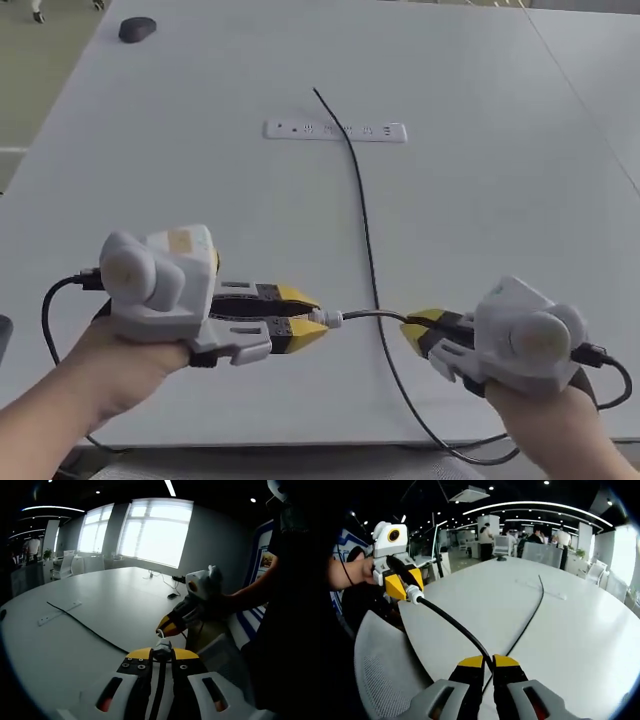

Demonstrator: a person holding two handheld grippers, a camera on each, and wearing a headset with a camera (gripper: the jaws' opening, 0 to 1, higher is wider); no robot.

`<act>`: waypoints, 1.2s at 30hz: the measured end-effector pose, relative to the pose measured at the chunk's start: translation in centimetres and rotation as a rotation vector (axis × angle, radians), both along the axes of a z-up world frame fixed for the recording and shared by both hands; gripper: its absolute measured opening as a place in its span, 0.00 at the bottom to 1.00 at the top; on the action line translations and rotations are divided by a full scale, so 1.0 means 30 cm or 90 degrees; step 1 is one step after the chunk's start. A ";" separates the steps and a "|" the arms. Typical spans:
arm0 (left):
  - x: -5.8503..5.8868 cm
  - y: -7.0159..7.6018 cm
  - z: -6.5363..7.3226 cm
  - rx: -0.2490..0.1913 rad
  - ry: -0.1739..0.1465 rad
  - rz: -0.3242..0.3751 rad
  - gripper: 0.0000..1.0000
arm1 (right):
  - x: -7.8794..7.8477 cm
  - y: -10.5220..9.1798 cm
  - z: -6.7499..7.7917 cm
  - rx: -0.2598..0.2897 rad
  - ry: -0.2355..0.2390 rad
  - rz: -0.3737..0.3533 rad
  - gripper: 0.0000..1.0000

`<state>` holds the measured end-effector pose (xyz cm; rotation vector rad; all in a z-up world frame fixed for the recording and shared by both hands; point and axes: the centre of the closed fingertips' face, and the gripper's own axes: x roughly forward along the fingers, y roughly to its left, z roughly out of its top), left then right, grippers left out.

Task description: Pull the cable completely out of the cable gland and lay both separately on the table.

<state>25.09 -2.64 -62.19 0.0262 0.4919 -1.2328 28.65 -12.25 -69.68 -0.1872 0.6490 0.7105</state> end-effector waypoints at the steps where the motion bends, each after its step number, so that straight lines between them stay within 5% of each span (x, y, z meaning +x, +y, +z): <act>1: 0.001 -0.004 0.000 -0.001 0.000 0.002 0.14 | 0.005 -0.012 -0.008 0.000 0.006 -0.017 0.00; 8: 0.011 -0.030 -0.015 0.011 0.000 0.015 0.15 | 0.016 -0.041 -0.045 -0.010 0.024 -0.056 0.01; 18: 0.043 -0.024 -0.011 0.023 -0.004 0.040 0.14 | 0.034 -0.045 -0.046 0.003 0.020 -0.049 0.03; 25: 0.057 -0.014 -0.020 0.021 0.004 0.046 0.15 | 0.042 -0.034 -0.036 -0.028 -0.001 -0.010 0.09; 28: 0.055 -0.015 -0.021 0.016 0.007 0.042 0.15 | 0.040 -0.009 0.005 -0.027 -0.023 0.017 0.14; 36: 0.060 -0.011 -0.025 0.016 0.014 0.031 0.15 | -0.005 0.126 0.107 -0.097 -0.115 0.170 0.18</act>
